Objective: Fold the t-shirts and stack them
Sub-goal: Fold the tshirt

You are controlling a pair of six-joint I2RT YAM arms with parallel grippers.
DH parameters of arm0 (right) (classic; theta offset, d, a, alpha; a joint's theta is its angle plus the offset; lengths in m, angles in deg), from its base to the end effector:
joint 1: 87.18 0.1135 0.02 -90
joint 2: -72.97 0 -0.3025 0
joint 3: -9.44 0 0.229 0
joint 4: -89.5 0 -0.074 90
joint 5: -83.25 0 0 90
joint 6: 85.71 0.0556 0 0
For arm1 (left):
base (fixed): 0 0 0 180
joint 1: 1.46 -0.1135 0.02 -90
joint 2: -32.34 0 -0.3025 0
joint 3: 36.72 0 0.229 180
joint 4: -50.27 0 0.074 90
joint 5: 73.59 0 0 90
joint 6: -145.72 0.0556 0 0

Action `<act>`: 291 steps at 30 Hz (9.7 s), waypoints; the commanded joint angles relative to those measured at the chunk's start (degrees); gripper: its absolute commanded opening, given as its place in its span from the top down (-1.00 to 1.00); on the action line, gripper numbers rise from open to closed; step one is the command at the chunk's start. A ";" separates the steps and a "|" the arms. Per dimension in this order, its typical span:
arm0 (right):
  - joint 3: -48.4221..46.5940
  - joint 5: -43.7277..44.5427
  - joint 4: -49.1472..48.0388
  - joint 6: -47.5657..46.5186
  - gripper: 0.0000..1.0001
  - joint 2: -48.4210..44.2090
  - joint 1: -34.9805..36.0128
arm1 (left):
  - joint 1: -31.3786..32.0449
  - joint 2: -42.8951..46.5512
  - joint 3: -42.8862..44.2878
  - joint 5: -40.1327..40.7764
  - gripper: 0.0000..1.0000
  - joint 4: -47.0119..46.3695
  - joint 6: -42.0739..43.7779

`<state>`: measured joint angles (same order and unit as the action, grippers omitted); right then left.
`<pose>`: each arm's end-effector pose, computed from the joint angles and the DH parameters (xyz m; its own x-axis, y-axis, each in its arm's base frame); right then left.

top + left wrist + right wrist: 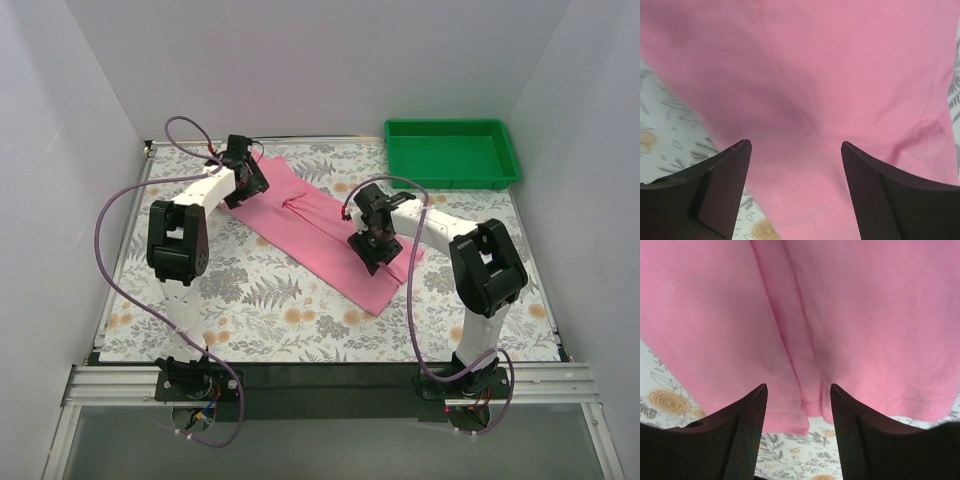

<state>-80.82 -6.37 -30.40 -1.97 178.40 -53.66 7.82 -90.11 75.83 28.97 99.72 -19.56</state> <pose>0.2957 0.1954 0.2198 -0.7414 -0.6219 -0.2520 -0.6354 0.7714 -0.0341 0.4690 -0.0644 0.2190 -0.2622 -0.9137 -0.3105 -0.8090 0.3835 -0.4455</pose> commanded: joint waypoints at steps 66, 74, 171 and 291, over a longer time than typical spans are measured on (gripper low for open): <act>40.35 -10.05 -27.85 35.35 0.05 -32.48 6.74 | 26.66 64.89 -68.89 -17.40 -0.36 7.75 -29.91; 39.56 -10.49 -28.56 35.62 0.06 -29.76 6.74 | 35.89 59.89 -70.55 -15.11 -0.04 7.31 -36.60; -28.99 -7.59 -7.72 17.42 0.97 16.92 -2.67 | 5.05 30.61 -40.32 -10.27 1.00 -10.61 -7.51; 6.51 -49.69 -62.04 34.04 0.97 14.71 7.09 | 17.00 38.52 -61.06 -13.27 1.00 -11.07 -15.32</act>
<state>-73.06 -53.73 -89.04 32.59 191.71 -45.57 25.15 -49.54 15.40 11.48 84.90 -33.22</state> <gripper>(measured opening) 0.018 0.013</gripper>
